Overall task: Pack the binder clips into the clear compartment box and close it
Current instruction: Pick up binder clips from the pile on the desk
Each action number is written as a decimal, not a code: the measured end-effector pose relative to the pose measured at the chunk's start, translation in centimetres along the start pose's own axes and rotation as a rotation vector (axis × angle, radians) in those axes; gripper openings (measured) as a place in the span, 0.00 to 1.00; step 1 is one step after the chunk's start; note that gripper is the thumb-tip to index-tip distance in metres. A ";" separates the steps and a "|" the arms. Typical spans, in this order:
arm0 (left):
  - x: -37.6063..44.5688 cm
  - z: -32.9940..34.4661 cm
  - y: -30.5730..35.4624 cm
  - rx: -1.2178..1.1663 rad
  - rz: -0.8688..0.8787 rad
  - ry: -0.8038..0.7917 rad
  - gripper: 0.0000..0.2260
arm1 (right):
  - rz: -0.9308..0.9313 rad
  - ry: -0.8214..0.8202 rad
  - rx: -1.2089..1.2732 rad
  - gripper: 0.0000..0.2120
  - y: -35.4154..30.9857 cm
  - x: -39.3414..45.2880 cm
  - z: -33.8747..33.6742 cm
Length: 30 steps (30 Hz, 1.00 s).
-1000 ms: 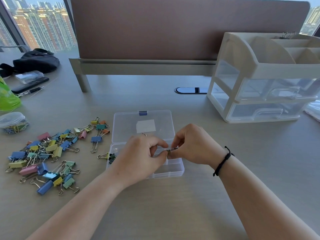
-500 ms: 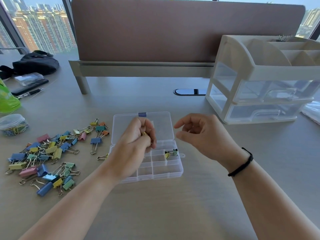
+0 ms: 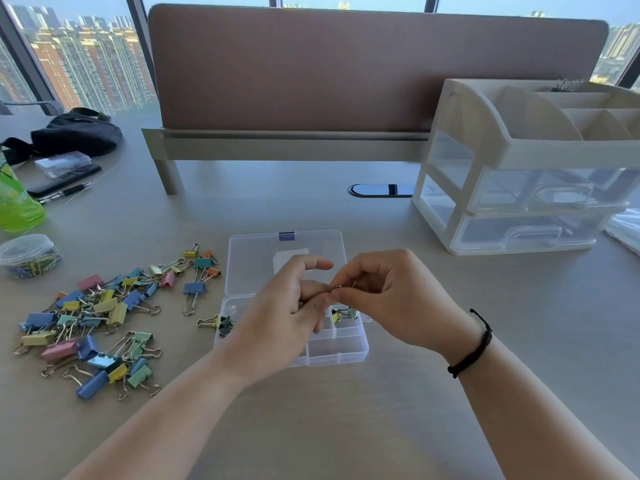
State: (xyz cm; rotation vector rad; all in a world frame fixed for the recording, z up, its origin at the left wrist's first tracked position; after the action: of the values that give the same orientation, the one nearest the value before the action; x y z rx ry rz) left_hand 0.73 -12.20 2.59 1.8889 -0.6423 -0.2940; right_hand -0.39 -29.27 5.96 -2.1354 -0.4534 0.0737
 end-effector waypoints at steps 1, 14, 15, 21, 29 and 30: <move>0.1 -0.1 0.1 -0.008 -0.016 0.022 0.12 | 0.006 0.008 0.022 0.02 0.0 0.0 -0.2; 0.0 -0.4 0.5 -0.029 -0.015 0.202 0.08 | 0.062 -0.116 0.044 0.10 0.5 -0.1 -0.5; 0.0 -0.4 0.7 -0.036 -0.012 0.210 0.08 | 0.061 -0.131 0.050 0.12 0.5 -0.1 -0.4; 0.2 -0.5 0.6 -0.112 -0.030 0.233 0.09 | 0.071 -0.213 0.161 0.13 0.3 -0.1 -0.2; 0.3 -0.5 0.1 -0.254 -0.067 0.246 0.05 | 0.047 -0.166 0.280 0.10 0.4 -0.2 -0.5; 0.2 -0.4 0.2 -0.232 -0.062 0.242 0.04 | 0.051 -0.151 0.274 0.08 0.4 -0.2 -0.5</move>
State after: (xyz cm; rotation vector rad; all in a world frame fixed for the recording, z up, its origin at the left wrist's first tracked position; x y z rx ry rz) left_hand 1.08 -12.04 2.99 1.6898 -0.3699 -0.1674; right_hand -0.34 -29.95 5.96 -1.8786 -0.4498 0.3106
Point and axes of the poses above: each hand's wrist, its own x-axis towards the middle knuckle, its own z-axis out of the palm, y = z × x, the point moved 2 cm from there along x, towards the middle knuckle, and after that the axes turned 11 degrees about -y, right-handed, at the moved point
